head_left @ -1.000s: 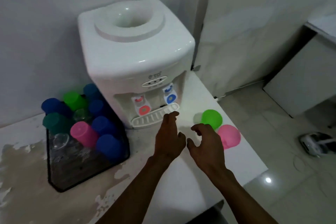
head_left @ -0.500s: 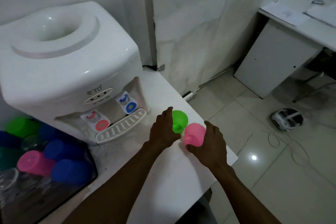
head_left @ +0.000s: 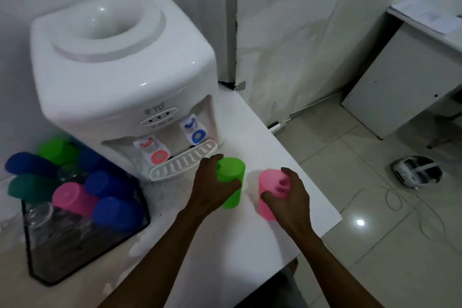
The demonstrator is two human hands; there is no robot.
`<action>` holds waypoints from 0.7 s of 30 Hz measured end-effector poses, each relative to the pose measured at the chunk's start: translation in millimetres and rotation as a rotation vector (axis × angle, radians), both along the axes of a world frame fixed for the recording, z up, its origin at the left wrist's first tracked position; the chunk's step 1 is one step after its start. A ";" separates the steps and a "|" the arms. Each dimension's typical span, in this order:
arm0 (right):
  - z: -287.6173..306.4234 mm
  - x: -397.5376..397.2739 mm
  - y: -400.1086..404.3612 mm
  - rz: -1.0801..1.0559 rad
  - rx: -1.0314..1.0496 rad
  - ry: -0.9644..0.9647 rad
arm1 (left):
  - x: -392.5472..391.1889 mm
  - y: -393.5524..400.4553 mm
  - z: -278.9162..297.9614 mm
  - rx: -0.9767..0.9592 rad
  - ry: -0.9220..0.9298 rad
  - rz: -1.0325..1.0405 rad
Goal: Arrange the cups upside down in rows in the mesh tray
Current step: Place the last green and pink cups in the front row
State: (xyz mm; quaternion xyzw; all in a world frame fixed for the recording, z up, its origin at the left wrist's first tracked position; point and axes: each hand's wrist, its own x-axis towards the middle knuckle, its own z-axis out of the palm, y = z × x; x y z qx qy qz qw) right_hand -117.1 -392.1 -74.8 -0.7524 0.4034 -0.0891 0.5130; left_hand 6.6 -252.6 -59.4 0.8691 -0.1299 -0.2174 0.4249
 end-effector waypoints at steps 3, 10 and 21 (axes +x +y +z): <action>2.9 9.7 22.0 0.027 0.097 -0.026 | -7.1 44.0 4.1 -0.095 0.179 0.099; 7.4 39.1 88.2 0.191 0.334 0.022 | -27.3 131.9 23.7 -0.410 0.446 0.432; -1.2 78.1 197.2 0.482 0.802 0.480 | -29.5 285.2 11.5 -1.032 0.710 1.127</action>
